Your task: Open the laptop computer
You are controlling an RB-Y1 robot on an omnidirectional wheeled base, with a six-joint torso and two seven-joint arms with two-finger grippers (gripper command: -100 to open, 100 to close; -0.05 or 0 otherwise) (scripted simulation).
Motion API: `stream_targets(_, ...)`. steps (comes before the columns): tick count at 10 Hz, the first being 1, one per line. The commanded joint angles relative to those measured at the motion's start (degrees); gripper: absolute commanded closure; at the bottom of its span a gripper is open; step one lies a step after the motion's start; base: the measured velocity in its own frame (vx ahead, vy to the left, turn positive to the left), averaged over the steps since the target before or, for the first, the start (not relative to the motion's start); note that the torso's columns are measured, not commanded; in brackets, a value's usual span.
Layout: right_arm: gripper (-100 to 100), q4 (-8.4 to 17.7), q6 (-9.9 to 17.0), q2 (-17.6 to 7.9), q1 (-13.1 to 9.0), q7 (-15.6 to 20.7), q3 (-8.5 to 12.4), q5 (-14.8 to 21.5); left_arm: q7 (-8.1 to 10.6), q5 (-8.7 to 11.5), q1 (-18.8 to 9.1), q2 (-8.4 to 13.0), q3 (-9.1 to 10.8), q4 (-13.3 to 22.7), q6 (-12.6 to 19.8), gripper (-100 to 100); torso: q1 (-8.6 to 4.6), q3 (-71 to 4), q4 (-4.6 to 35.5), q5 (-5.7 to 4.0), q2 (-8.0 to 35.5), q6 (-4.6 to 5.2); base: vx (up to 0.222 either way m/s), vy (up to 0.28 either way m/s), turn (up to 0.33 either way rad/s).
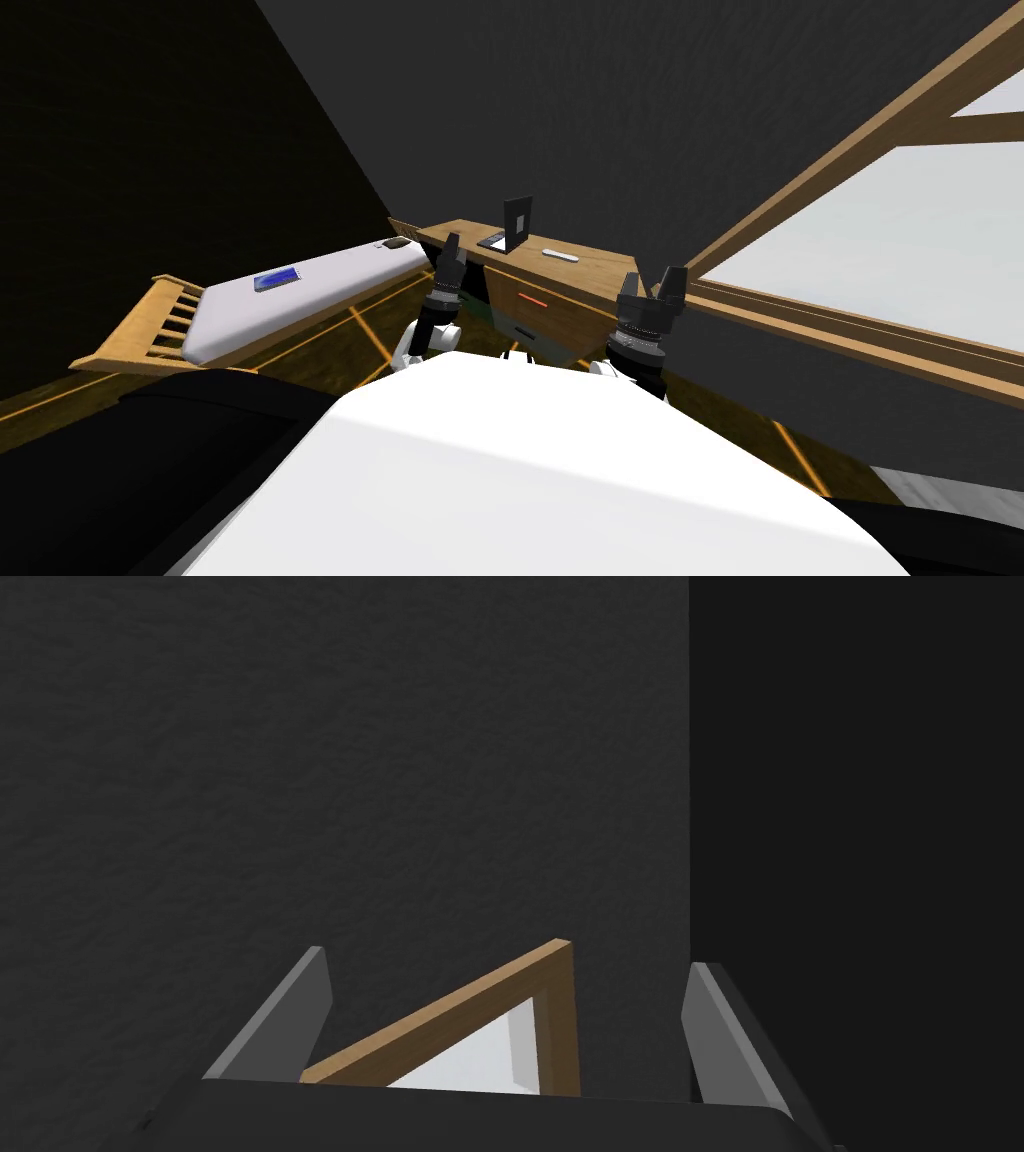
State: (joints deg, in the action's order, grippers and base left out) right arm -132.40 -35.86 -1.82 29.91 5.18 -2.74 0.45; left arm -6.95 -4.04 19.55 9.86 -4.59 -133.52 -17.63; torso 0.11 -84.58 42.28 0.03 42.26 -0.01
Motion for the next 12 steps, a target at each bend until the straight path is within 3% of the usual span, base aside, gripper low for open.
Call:
stream_targets(1, 0, 0.0, 0.0, 0.0, 0.0, 0.0, 0.0, 0.0, 0.50, -2.6, -2.0, 0.3, -0.26, 0.0, 4.0, -100, -0.05, 0.0, 0.0, -0.01, 0.0, 0.01, 0.077, 0.091, -0.228)
stream_targets(6, 0, 0.0, 0.0, 0.0, 0.0, 0.0, 0.0, 0.0, 1.37, -7.7, -6.0, 0.0, -0.90, 0.3, 11.8, -100, -0.14, 0.0, 0.0, -0.04, 0.0, 0.01, 0.079, 0.092, -0.233)
stream_targets(12, 0, 0.0, 0.0, 0.0, 0.0, 0.0, 0.0, 0.0, 2.49, -14.0, -11.2, -2.2, -1.67, 1.4, 21.5, -100, -0.14, 0.0, 0.0, -0.04, 0.0, 0.01, 0.068, 0.111, -0.223)
